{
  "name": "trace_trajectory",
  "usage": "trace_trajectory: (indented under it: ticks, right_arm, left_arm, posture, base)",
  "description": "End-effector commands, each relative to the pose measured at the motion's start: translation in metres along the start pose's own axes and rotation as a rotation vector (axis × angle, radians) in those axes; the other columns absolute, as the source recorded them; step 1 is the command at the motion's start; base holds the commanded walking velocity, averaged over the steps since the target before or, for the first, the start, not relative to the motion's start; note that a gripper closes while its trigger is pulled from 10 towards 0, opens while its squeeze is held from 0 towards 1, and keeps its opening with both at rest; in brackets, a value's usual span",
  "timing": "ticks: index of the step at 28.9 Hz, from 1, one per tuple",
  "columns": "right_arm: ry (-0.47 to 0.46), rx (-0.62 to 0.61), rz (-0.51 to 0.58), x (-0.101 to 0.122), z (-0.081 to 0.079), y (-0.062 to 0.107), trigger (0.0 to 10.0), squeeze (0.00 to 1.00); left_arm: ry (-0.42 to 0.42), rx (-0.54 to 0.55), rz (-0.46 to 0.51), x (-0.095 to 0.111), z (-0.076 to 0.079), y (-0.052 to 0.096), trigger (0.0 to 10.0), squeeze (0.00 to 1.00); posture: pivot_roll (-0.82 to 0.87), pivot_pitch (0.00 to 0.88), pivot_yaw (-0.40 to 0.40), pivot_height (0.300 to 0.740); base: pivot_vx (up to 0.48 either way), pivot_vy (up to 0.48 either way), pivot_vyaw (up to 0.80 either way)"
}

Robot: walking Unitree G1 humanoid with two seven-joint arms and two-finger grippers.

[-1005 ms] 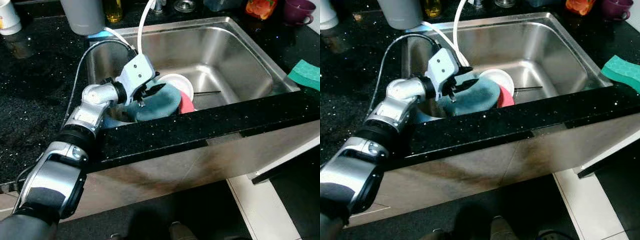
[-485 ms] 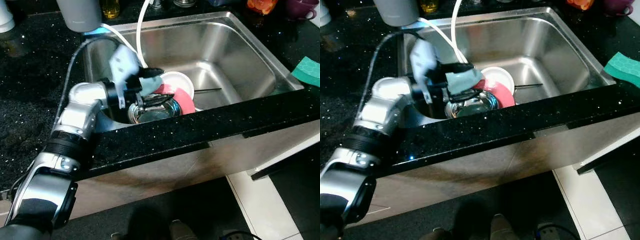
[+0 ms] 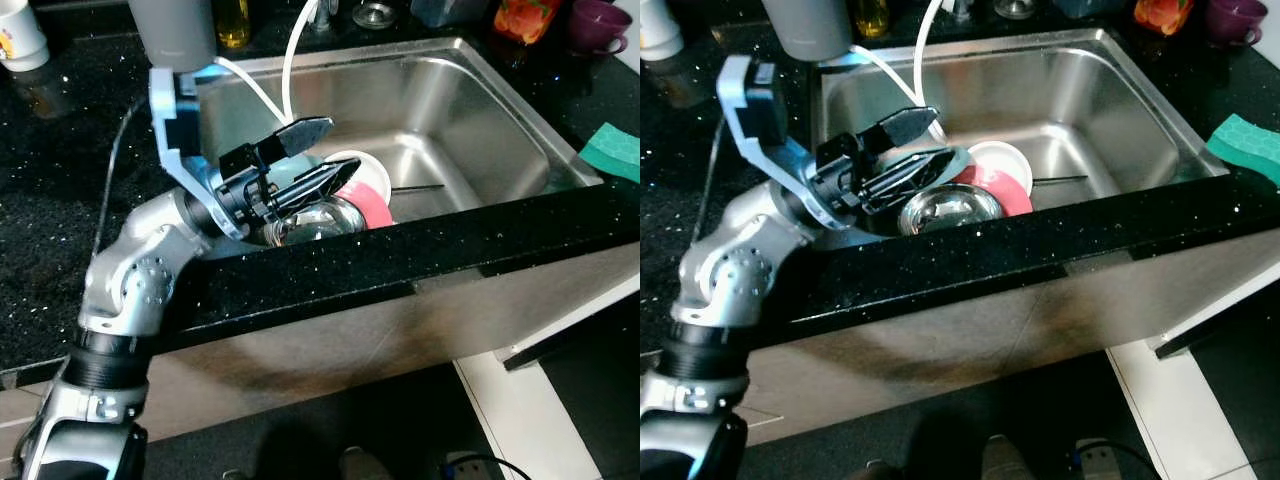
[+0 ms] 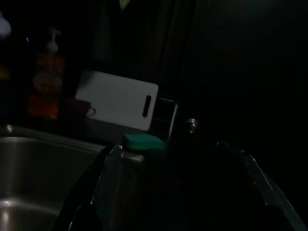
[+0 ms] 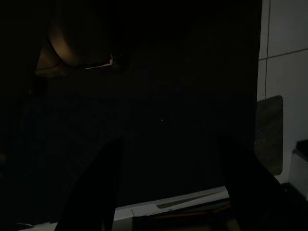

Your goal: Kitchen organization

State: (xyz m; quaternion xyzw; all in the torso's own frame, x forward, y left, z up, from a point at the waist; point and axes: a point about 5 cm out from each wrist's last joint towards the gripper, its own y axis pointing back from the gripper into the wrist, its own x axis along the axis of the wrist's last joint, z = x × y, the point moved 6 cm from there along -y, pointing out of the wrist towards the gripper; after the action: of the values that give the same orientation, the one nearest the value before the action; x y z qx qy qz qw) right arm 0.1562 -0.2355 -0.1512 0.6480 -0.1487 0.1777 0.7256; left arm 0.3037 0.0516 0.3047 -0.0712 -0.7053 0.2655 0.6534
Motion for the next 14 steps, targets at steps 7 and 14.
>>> trace_trajectory:
  ticks: [7, 14]
  right_arm:
    - [-0.038, 0.008, -0.033, -0.011, -0.003, 0.001, 10.0, 0.0]
    - [-0.062, 0.014, -0.023, -0.008, -0.006, 0.0, 10.0, 0.0]
  left_arm:
    - [0.12, 0.061, -0.046, -0.021, 0.022, 0.01, 10.0, 0.0]
    - [0.241, -0.036, -0.295, -0.078, 0.06, 0.039, 10.0, 0.0]
  posture:
    - [0.0, 0.085, 0.013, 0.74]
    - [0.01, 0.043, 0.023, 0.74]
  base:
    - [0.0, 0.0, 0.0]
    - [0.0, 0.0, 0.0]
